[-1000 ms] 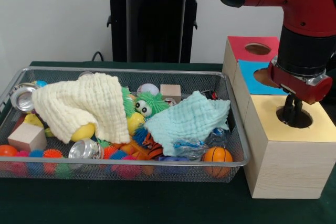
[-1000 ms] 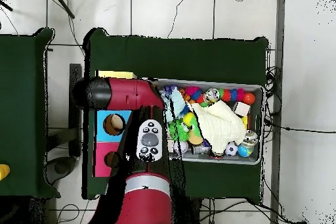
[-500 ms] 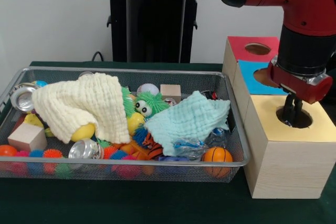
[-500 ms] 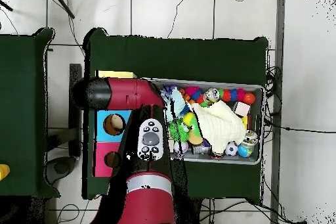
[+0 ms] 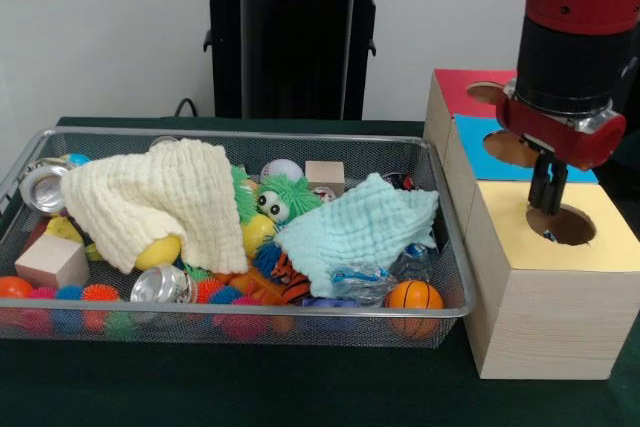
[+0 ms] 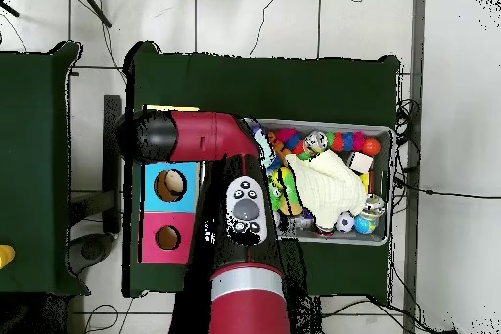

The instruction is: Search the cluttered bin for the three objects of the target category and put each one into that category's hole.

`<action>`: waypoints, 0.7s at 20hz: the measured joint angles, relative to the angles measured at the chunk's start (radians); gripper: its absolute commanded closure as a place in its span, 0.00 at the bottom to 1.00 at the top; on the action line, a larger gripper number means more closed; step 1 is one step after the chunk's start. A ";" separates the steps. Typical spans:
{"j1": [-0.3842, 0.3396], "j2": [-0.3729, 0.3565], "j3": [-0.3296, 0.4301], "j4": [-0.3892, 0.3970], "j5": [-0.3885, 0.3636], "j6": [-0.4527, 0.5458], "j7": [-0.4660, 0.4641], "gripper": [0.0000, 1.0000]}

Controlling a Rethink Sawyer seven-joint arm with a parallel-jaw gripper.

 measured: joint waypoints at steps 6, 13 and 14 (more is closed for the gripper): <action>-0.065 -0.056 0.021 0.051 -0.051 0.098 -0.030 1.00; -0.137 -0.091 0.053 0.098 -0.117 0.159 -0.069 0.00; -0.146 -0.094 0.060 0.102 -0.126 0.160 -0.077 0.00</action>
